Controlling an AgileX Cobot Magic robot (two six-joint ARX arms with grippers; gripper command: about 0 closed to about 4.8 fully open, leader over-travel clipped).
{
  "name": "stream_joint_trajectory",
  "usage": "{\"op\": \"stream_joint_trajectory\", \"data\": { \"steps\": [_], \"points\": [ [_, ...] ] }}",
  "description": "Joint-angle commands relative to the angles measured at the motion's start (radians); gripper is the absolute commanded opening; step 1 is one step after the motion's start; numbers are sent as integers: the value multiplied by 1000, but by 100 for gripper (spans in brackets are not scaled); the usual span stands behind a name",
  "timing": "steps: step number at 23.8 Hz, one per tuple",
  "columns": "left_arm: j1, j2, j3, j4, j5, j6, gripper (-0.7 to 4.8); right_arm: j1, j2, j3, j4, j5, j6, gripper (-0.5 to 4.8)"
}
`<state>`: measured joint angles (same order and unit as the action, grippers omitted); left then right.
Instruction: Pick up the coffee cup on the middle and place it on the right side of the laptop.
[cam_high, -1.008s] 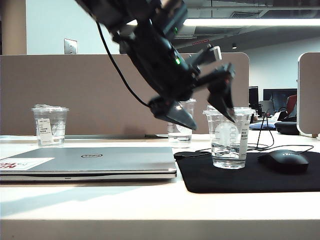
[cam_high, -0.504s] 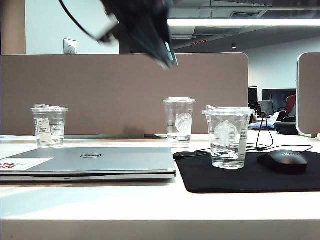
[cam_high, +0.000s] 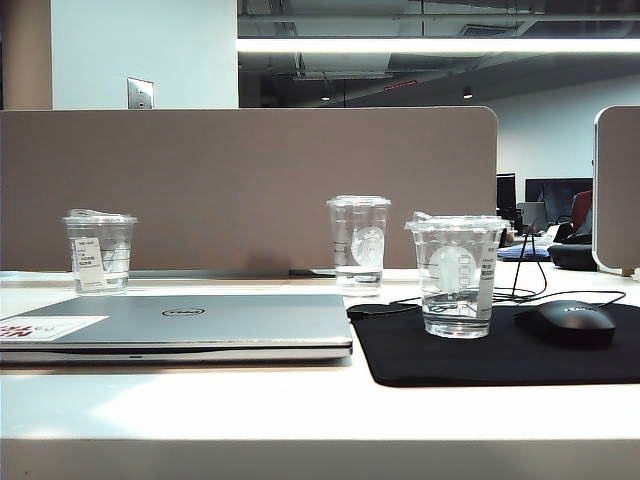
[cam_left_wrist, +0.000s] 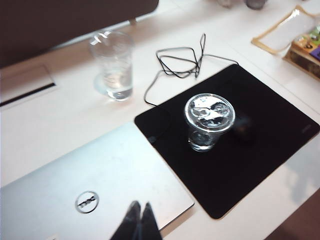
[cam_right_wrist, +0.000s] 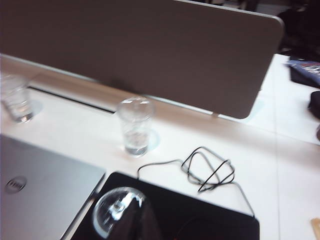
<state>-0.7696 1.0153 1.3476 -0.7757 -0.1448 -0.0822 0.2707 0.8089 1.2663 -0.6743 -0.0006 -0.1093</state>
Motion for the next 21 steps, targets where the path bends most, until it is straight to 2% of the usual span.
{"op": "stream_joint_trajectory", "data": {
  "steps": [1,5,7,8,9,11,12,14,16,18,21],
  "points": [
    [0,-97,0,-89,-20,3,-6,16,-53,4,-102,3,4,-6],
    [0,-243,-58,-135,-42,7,-6,18,-161,3,-219,6,4,-6],
    [0,-323,-118,-119,-74,57,-6,18,-201,3,-246,6,4,-6],
    [0,-407,-193,-92,-103,120,-6,18,-238,3,-283,6,5,-5],
    [0,-461,-245,-104,-149,119,-6,17,-267,3,-328,6,5,-6],
    [0,-505,-276,-142,-158,112,-6,17,-291,3,-392,6,5,-5],
    [2,-541,-314,-127,-159,76,-6,17,-307,3,-471,6,7,-6],
    [2,-604,-407,-13,-158,80,-6,16,-322,-13,-512,5,16,-5],
    [2,-674,-519,85,-153,124,-6,14,-357,-57,-476,3,29,-5],
    [2,-737,-615,148,-145,156,-6,14,-399,-114,-415,-4,32,-5],
    [2,-872,-822,385,-64,143,-6,14,-517,-266,-267,-47,32,-6]
  ]
}}
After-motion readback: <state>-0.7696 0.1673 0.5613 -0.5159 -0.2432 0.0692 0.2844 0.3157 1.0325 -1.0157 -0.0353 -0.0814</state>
